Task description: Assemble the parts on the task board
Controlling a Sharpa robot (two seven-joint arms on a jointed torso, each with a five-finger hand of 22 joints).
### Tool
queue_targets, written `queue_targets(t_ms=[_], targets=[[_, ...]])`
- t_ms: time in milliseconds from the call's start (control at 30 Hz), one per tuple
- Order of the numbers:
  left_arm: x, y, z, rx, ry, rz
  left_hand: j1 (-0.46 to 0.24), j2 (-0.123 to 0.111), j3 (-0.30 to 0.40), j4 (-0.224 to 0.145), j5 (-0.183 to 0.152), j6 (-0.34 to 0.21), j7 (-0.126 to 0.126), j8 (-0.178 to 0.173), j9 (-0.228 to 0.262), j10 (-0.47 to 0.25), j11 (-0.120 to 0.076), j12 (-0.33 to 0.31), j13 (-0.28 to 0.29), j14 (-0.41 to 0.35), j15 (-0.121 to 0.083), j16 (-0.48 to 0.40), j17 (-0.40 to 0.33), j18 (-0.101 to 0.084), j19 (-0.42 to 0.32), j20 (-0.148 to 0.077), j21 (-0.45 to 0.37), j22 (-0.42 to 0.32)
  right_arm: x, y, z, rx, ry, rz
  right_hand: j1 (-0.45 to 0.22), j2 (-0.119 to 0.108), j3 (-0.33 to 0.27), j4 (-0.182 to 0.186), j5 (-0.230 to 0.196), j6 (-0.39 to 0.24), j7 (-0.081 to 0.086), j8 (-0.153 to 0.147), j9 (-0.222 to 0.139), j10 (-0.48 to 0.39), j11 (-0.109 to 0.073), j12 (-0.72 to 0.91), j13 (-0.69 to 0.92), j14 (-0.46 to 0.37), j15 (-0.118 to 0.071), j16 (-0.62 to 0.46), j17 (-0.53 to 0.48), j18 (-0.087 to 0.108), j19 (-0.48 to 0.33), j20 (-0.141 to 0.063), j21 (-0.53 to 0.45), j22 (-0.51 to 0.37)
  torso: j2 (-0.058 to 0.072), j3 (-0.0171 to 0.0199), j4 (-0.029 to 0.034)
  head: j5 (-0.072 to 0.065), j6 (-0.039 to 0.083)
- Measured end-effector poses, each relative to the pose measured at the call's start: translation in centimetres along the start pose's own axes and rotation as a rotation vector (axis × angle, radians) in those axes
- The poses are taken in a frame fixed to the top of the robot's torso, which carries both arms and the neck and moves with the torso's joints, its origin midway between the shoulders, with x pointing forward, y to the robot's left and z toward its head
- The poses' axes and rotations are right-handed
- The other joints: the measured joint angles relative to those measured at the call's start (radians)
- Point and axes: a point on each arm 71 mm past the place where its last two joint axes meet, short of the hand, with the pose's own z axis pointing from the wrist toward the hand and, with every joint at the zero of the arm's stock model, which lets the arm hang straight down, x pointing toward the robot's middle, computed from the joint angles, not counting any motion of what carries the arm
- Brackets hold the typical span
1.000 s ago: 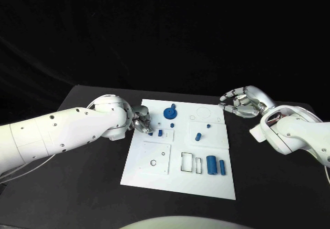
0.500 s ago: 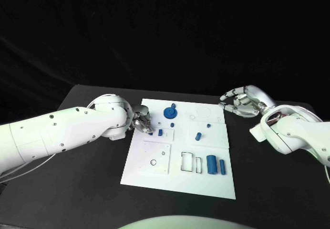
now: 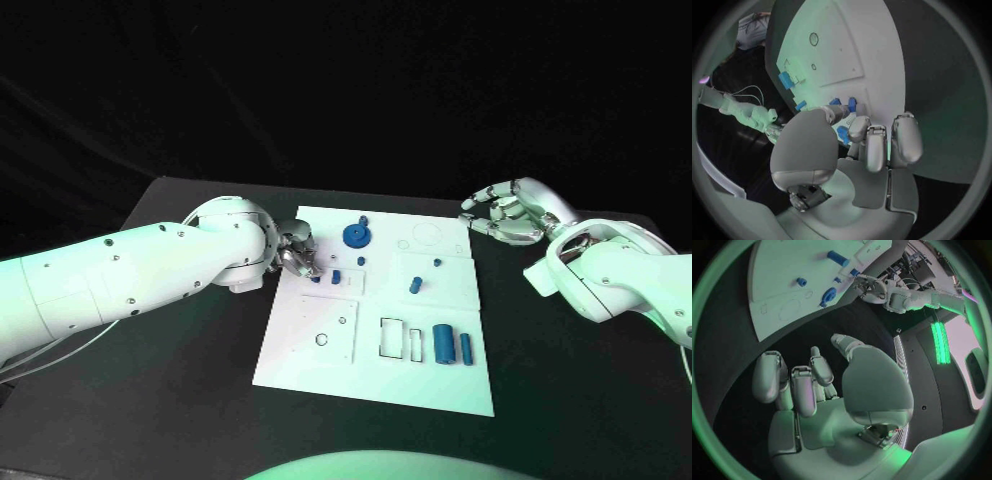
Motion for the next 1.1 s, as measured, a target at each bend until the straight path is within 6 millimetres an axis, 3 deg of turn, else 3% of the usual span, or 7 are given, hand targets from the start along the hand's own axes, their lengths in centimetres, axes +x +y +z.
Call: queue_targets(t_ms=[133, 167, 200, 533, 867, 1000, 1100], targets=[[0.0, -0.05, 0.15, 0.0, 0.003, -0.01, -0.021, -0.003, 0.001, 0.001, 0.0, 0.016, -0.009, 0.0, 0.001, 0.008, -0.002, -0.001, 0.0, 0.0, 0.0, 0.0, 0.0, 0.0, 0.0, 0.0, 0.0, 0.0, 0.04, 0.05, 0.0, -0.001, 0.001, 0.001, 0.0, 0.0, 0.0, 0.0, 0.0, 0.0, 0.0, 0.0, 0.0, 0.0, 0.0, 0.0, 0.0, 0.0, 0.0, 0.0, 0.0, 0.0, 0.0, 0.0, 0.0, 0.0, 0.0, 0.0005, 0.0004, -0.001, 0.0], [0.03, -0.06, 0.19, -0.001, 0.005, -0.012, -0.044, -0.001, 0.008, -0.009, -0.006, 0.022, -0.015, 0.0, 0.001, 0.013, -0.008, -0.001, 0.001, -0.002, -0.002, 0.0, 0.0, 0.0, 0.0, 0.0, 0.0, 0.001, 0.06, 0.07, 0.0, -0.002, 0.001, 0.001, 0.0, 0.0, 0.0, 0.0, 0.0, 0.0, 0.0, 0.0, 0.0, 0.0, 0.0, 0.0, 0.0, 0.0, 0.0, 0.0, 0.0, 0.0, 0.0, 0.0, 0.0, 0.0, 0.0, 0.0005, 0.0006, -0.001, 0.0], [0.04, -0.07, 0.24, -0.001, 0.005, -0.014, -0.055, -0.003, 0.047, -0.056, -0.01, 0.024, -0.014, 0.0, 0.001, 0.013, -0.008, -0.001, 0.001, -0.001, -0.006, 0.0, 0.0, 0.0, 0.0, 0.0, 0.0, 0.001, 0.07, 0.08, 0.0, -0.002, 0.002, 0.001, 0.0, 0.0, 0.0, 0.0, 0.0, 0.0, 0.0, 0.0, 0.0, 0.0, 0.0, 0.0, 0.0, 0.0, 0.0, 0.0, 0.0, 0.0, 0.0, 0.0, 0.0, 0.0, 0.0, 0.0004, 0.0006, -0.001, 0.001], [0.13, 0.02, 0.51, -0.005, 0.008, -0.035, -0.073, 0.0, 0.02, -0.082, -0.01, 0.027, -0.012, -0.012, 0.0, 0.018, -0.013, -0.001, 0.008, -0.002, -0.013, 0.0, 0.0, 0.0, 0.007, -0.007, 0.0, 0.005, 0.05, 0.03, -0.02, -0.001, 0.002, 0.001, 0.0, 0.0, 0.0, 0.0, 0.0, 0.0, 0.0, 0.0, 0.0, 0.0, 0.0, 0.0, 0.0, 0.0, 0.0, 0.0, 0.0, 0.0, 0.0, 0.0, 0.0, 0.0, -0.001, 0.0, 0.0005, -0.001, 0.001], [0.31, 0.2, 0.74, -0.011, 0.011, -0.046, -0.09, -0.002, -0.065, -0.029, -0.009, 0.068, -0.04, -0.023, -0.001, 0.02, -0.015, -0.001, 0.015, 0.0, -0.015, 0.0, 0.0, 0.0, 0.007, -0.007, 0.0, 0.005, 0.01, -0.03, -0.05, 0.001, 0.001, 0.002, -0.005, 0.004, -0.01, 0.019, -0.006, 0.0, 0.0, 0.004, -0.001, 0.0, 0.0, 0.0, -0.001, 0.0, 0.0, 0.0, 0.0, 0.0, 0.0, 0.0, 0.0, 0.0, -0.001, 0.0001, 0.0006, -0.002, 0.004], [0.35, 0.25, 0.8, -0.013, 0.012, -0.048, -0.117, -0.023, -0.127, 0.011, -0.008, 0.08, -0.045, -0.023, 0.002, 0.02, -0.015, -0.001, 0.019, 0.0, -0.015, 0.005, 0.0, 0.0, 0.011, -0.011, 0.004, 0.011, 0.0, -0.05, -0.05, 0.001, 0.001, 0.002, -0.052, 0.005, -0.054, 0.068, -0.101, -0.004, -0.004, 0.015, -0.001, 0.0, 0.0, 0.0, -0.001, 0.0, 0.0, 0.0, 0.0, 0.0, 0.0, 0.0, -0.004, 0.0, -0.001, -0.0004, 0.0008, -0.002, 0.006], [0.36, 0.29, 0.82, -0.014, 0.012, -0.05, -0.131, -0.029, -0.167, 0.027, -0.008, 0.083, -0.04, -0.023, 0.005, 0.02, -0.014, 0.003, 0.021, 0.0, -0.015, 0.005, 0.0, 0.0, 0.011, -0.011, 0.004, 0.014, -0.01, -0.05, -0.06, 0.001, 0.001, 0.003, -0.056, 0.009, -0.073, 0.089, -0.126, -0.004, -0.004, 0.019, -0.002, 0.0, 0.0, 0.0, -0.001, 0.0, 0.0, 0.0, 0.0, 0.0, 0.0, 0.0, -0.004, 0.001, 0.0, -0.0006, 0.0007, -0.002, 0.006]])
